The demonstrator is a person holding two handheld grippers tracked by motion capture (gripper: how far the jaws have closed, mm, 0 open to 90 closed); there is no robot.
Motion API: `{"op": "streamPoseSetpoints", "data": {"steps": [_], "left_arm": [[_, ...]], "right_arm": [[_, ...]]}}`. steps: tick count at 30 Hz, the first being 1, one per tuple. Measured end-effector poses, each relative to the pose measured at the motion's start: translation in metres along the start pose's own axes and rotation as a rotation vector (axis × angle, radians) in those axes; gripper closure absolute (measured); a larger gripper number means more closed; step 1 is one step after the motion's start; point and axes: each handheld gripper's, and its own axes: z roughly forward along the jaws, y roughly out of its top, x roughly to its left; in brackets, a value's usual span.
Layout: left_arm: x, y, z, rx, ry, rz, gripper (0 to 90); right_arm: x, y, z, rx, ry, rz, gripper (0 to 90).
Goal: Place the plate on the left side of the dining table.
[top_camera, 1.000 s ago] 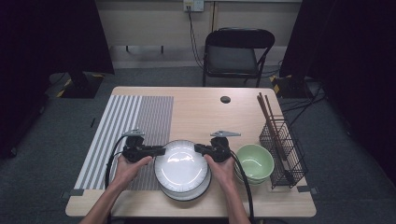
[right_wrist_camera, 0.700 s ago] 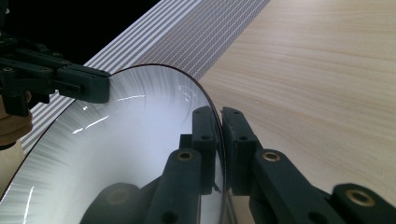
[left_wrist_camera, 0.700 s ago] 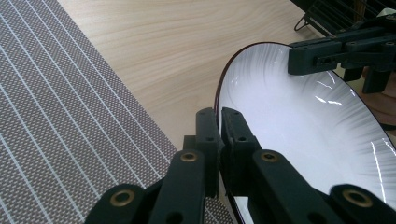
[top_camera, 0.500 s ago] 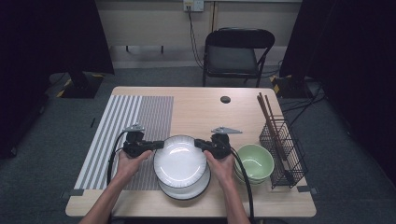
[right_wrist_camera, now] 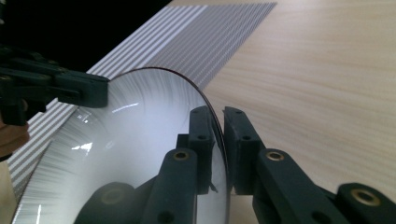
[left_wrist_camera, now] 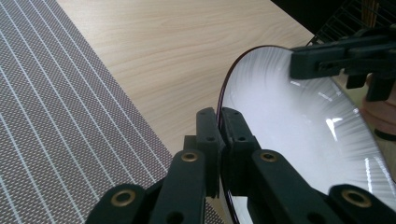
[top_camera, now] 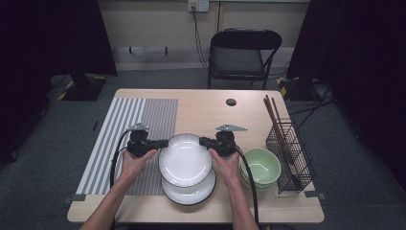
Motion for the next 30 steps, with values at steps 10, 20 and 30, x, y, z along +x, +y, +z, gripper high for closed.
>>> {"op": "streamPoseSetpoints", "data": {"steps": [10,20,30], "left_arm": [[-0.002,-0.001,0.001,-0.010,0.008,0.001,86.8],[-0.001,-0.002,0.000,-0.021,-0.003,-0.002,86.6],[0.004,-0.004,-0.007,-0.053,-0.046,-0.051,81.9]], "right_arm": [[-0.001,-0.008,-0.001,0.045,-0.011,0.051,68.1],[0.000,-0.029,-0.003,0.035,0.028,0.118,71.5],[-0.004,-0.027,-0.006,-0.001,0.040,0.142,78.8]]}}
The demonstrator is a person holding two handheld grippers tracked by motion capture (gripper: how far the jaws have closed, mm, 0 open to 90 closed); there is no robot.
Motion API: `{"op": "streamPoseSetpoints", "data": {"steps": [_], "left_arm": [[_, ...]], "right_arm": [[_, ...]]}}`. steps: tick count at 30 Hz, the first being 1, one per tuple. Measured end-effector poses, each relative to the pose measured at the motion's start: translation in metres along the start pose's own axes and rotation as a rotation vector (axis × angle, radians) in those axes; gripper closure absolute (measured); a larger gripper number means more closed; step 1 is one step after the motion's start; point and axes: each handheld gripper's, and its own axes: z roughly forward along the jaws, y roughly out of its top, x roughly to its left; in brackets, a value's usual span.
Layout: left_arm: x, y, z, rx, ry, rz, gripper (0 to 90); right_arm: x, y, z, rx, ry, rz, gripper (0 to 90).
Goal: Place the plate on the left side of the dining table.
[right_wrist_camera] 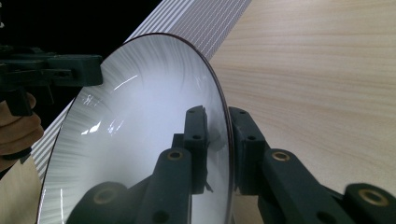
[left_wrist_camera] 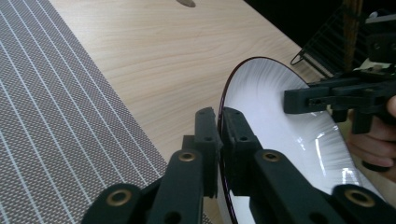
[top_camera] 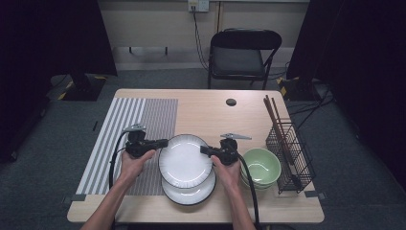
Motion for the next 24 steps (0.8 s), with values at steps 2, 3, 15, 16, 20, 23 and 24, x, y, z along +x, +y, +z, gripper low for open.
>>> {"op": "streamPoseSetpoints", "data": {"steps": [2,3,15,16,20,23,24], "left_arm": [[0.002,0.000,-0.004,-0.006,-0.022,-0.024,76.9],[0.002,0.000,-0.007,-0.013,-0.027,-0.031,77.2],[-0.007,-0.022,-0.019,0.086,0.007,0.006,62.9],[-0.007,-0.025,-0.019,0.093,0.005,-0.001,61.1],[-0.009,-0.032,-0.018,0.113,-0.007,0.001,60.2],[-0.010,-0.037,-0.014,0.112,-0.015,-0.013,63.1],[-0.010,-0.037,-0.013,0.112,-0.025,-0.013,66.0]], "right_arm": [[0.000,0.000,0.000,-0.005,-0.002,0.000,79.3],[0.000,0.000,0.000,-0.005,-0.004,-0.003,79.4],[0.000,0.000,0.000,-0.007,-0.013,-0.011,80.7],[0.000,0.000,0.000,-0.009,-0.014,-0.013,80.7],[0.001,0.000,0.000,-0.013,-0.019,-0.018,80.7],[0.000,0.000,0.000,-0.014,-0.022,-0.021,80.6],[0.000,0.000,0.000,-0.016,-0.023,-0.023,80.7]]}}
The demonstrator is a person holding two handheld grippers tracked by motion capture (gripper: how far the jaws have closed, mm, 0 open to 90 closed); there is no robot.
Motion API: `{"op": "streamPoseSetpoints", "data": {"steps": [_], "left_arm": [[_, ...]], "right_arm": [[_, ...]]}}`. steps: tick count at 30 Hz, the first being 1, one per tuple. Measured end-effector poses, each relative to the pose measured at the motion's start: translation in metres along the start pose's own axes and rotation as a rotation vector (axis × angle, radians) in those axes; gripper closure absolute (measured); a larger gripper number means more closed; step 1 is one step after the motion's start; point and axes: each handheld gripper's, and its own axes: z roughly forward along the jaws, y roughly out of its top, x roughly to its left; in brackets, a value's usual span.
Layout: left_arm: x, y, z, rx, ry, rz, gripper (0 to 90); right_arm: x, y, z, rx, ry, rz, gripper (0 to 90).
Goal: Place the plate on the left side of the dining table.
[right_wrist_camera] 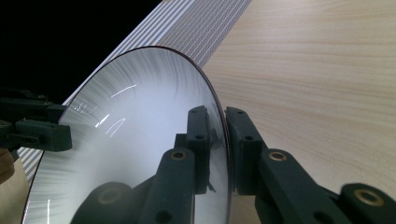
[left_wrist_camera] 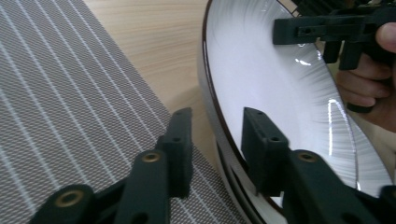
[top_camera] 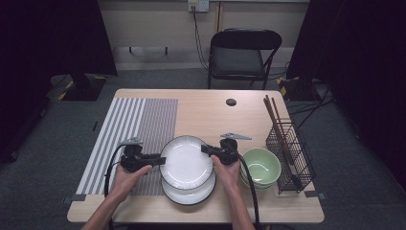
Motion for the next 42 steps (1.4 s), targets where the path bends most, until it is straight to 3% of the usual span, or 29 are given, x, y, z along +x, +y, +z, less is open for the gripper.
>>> {"op": "streamPoseSetpoints", "data": {"steps": [3,14,17,22,28,42], "left_arm": [[-0.002,0.002,0.001,-0.014,0.010,-0.001,72.7],[0.002,0.012,0.000,-0.046,0.046,-0.010,79.1],[0.004,0.016,-0.002,-0.074,0.054,-0.023,80.6],[0.005,0.020,-0.005,-0.094,0.094,0.007,82.6],[0.007,0.028,-0.009,-0.136,0.111,0.009,84.8],[0.012,0.032,-0.011,-0.161,0.116,-0.011,86.0]], "right_arm": [[0.000,0.000,0.000,-0.003,-0.003,0.001,80.7],[0.004,0.004,-0.003,-0.051,0.004,-0.017,82.5],[0.004,0.006,-0.003,-0.065,0.016,-0.017,83.5],[0.008,0.011,-0.005,-0.079,0.022,-0.031,85.1],[0.011,0.011,-0.004,-0.103,0.019,-0.024,85.6],[0.020,0.023,-0.003,-0.106,-0.009,-0.065,85.6]]}}
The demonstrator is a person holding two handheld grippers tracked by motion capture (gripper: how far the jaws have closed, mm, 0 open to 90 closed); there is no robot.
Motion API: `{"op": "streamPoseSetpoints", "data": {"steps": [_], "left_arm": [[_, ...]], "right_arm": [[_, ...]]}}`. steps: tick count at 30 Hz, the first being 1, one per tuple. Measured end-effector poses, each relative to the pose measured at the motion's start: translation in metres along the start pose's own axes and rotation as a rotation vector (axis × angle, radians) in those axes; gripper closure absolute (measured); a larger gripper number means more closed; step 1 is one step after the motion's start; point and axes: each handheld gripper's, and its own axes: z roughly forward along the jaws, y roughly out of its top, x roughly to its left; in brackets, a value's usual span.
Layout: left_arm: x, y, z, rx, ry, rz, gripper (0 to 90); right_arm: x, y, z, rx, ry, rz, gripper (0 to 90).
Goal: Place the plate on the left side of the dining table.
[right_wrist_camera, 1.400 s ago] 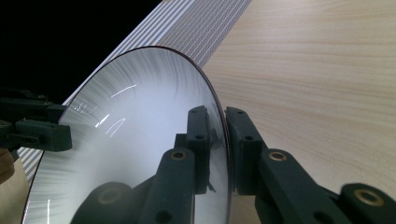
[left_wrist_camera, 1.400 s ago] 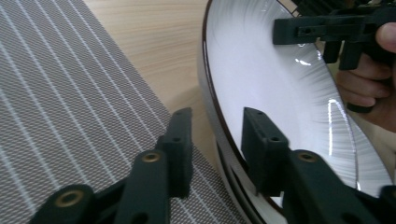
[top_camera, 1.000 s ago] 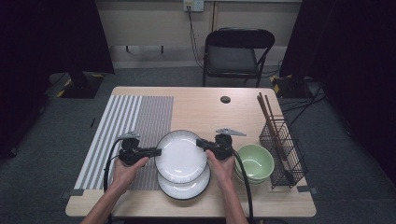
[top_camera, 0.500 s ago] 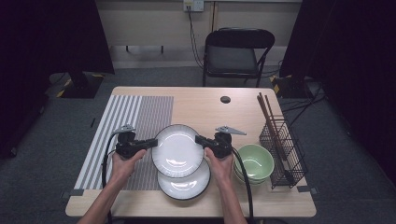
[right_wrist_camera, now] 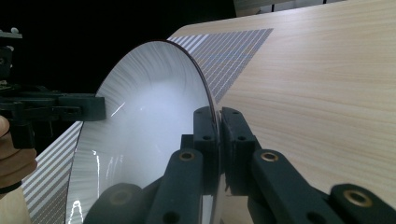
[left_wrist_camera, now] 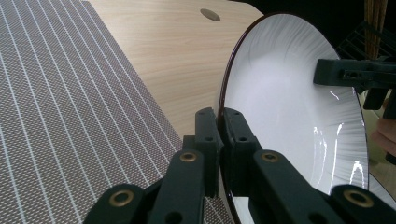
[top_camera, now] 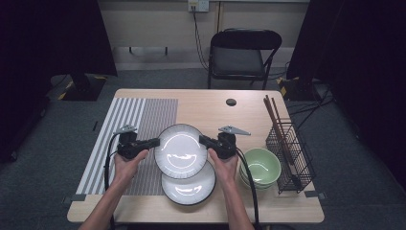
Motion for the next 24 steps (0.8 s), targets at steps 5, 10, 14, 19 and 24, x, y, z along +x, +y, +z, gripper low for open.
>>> {"op": "streamPoseSetpoints", "data": {"steps": [5,10,14,19,24], "left_arm": [[0.002,0.002,-0.004,-0.005,0.004,-0.002,85.9],[0.001,0.011,-0.010,-0.016,0.015,0.013,85.9],[0.003,0.013,-0.013,-0.027,0.023,0.010,85.9],[0.005,0.020,-0.019,-0.031,0.033,0.026,86.0],[0.010,0.027,-0.026,-0.046,0.035,0.031,85.9]], "right_arm": [[0.003,0.004,0.003,0.002,0.011,-0.007,85.5],[0.005,0.011,0.005,-0.007,0.024,-0.015,85.6],[0.008,0.018,0.007,-0.007,0.029,-0.025,85.5],[0.010,0.024,0.013,-0.008,0.036,-0.027,85.5],[0.015,0.032,0.017,-0.016,0.048,-0.039,85.5]]}}
